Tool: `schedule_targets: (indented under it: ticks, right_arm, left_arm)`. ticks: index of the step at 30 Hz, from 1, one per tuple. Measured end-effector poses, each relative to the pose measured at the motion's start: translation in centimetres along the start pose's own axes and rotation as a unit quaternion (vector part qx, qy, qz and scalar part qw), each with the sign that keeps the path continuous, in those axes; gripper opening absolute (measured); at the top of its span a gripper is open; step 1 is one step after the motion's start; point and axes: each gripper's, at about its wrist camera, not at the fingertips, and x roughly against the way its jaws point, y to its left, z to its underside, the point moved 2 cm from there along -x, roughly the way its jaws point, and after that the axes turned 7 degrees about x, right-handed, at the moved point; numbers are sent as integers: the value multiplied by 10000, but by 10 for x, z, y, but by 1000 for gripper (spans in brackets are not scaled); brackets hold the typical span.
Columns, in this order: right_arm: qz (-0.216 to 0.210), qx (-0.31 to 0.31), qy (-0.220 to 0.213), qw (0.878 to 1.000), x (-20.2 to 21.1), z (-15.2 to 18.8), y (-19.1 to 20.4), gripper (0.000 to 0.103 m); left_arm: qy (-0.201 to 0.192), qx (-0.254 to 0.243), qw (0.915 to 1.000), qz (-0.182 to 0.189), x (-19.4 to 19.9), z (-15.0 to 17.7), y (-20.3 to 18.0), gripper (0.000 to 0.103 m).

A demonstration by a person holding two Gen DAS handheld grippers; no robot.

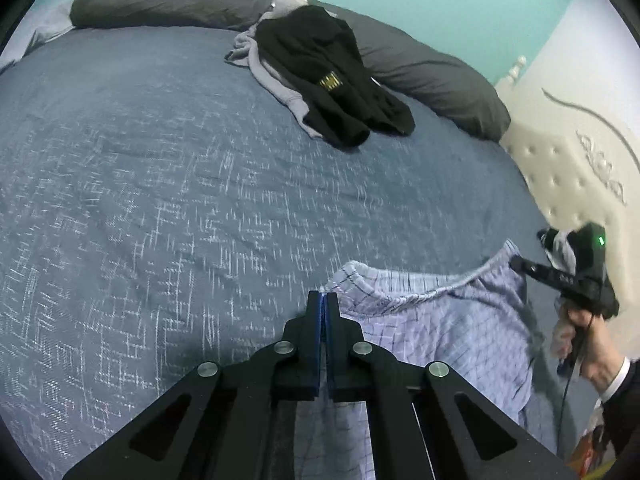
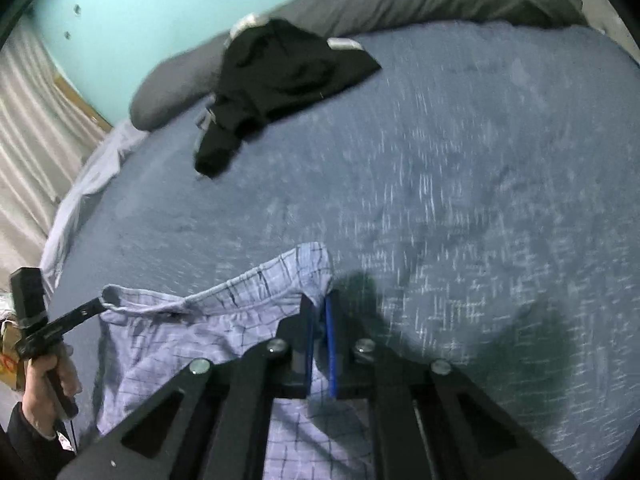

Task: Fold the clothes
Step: 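Grasp the waistband with the left tool while the right tool holds its other end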

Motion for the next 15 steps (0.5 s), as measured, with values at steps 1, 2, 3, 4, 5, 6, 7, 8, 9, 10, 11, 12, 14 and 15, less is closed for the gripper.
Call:
schedule_targets:
  ticks: [1,2,3,4,5,6,7,8,9,10,11,12,14,15]
  right_arm:
    - [-5,31,-75,10000,5,-1,0,5]
    - [1,66,-149,9999,10,-2,0,5]
    - [18,100,-214,9997,13,-4,0,4]
    - [37,127,-270,9995,16,-6,1,4]
    - [55,145,-310,9994,17,-9,1,4]
    - [85,165,-353,9992,19,-11,2,4]
    - [115,183,-392,9990,20,-14,2,4]
    - [132,187,-403,9989,20,-16,1,4]
    - [159,197,-410,9988,21,-19,1,4]
    - [187,207,-414,9988,21,-22,0,4]
    - [213,208,-420,9987,20,-25,0,4]
    - [239,202,-430,9986,19,-28,-1,4]
    - [288,175,-438,9985,17,-33,-3,4]
    - [321,141,-393,9986,13,-35,-5,4]
  left_arm:
    - [-3,7,10000,26,0,-2,0,1]
    - [-21,28,10000,59,-1,-5,-1,1]
    - [-38,-1,10000,61,-2,-8,-3,1]
    - [-56,-29,10000,64,-3,-12,-5,1]
    - [-85,-46,9999,69,-4,-16,-7,1]
    - [-112,-64,9999,74,-5,-20,-10,1]
    - [-107,-118,9998,73,-7,-24,-13,1]
    - [-117,-193,9997,35,-10,-29,-17,1]
    - [-97,-215,9997,39,-14,-34,-18,1]
    - [-77,-234,9997,44,-17,-39,-19,1]
    - [-56,-207,9998,61,-20,-44,-19,1]
    - [-33,-179,9998,79,-23,-50,-19,1]
    - [34,-123,9999,98,-32,-62,-21,1]
    - [124,-115,9998,108,-38,-65,-21,1]
